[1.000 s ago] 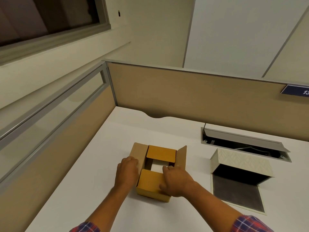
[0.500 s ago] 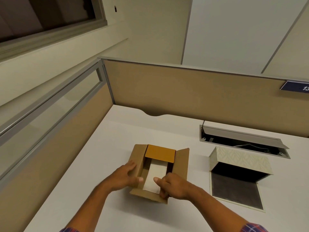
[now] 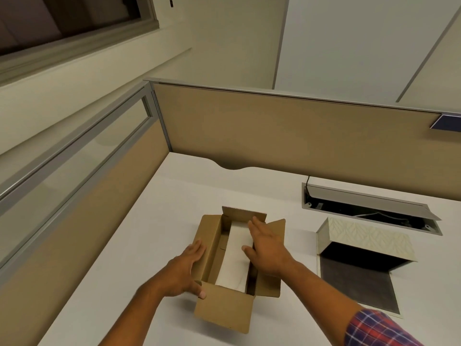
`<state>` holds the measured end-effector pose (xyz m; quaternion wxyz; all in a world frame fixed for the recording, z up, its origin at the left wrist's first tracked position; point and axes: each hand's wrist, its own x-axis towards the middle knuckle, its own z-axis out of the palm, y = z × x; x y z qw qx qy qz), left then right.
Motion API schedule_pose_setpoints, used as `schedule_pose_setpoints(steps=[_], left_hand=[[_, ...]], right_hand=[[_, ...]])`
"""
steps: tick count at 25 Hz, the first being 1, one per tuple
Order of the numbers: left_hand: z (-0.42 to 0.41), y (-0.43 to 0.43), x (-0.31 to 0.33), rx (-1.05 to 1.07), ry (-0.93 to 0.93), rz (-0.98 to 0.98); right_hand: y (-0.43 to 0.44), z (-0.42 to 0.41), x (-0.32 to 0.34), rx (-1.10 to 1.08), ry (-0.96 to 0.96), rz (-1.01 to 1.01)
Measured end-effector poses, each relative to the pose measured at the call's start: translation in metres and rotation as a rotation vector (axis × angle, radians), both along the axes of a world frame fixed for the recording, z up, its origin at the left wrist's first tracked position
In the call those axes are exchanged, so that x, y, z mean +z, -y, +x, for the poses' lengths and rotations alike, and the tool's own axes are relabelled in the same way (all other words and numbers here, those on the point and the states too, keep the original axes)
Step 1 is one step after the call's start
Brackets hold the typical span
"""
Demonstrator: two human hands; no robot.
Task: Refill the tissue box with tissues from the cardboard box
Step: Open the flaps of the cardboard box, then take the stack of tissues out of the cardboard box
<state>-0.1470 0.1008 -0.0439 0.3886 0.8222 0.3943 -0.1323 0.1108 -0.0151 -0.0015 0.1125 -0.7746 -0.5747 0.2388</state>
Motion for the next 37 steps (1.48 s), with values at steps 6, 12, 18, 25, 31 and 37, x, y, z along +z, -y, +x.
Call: schedule_pose_setpoints(steps=[6, 12, 18, 25, 31, 37], left_hand=[[0.003, 0.008, -0.002, 0.034, 0.025, 0.066], [0.003, 0.012, -0.006, 0.063, 0.048, 0.099], [0.020, 0.014, 0.013, -0.075, -0.124, 0.312], [0.093, 0.053, 0.023, 0.339, 0.134, 0.099], [0.124, 0.043, -0.006, 0.377, -0.050, -0.129], [0.129, 0.038, -0.020, 0.411, -0.144, -0.138]], right_hand=[[-0.026, 0.020, -0.016, -0.123, -0.006, -0.016], [-0.038, 0.027, -0.033, -0.186, -0.136, -0.092], [-0.029, 0.032, -0.041, -0.149, -0.138, -0.025], [0.017, 0.012, -0.058, -0.139, 0.020, 0.118], [0.044, -0.004, -0.069, -0.080, 0.153, 0.114], [0.058, -0.007, -0.076, -0.073, 0.200, 0.075]])
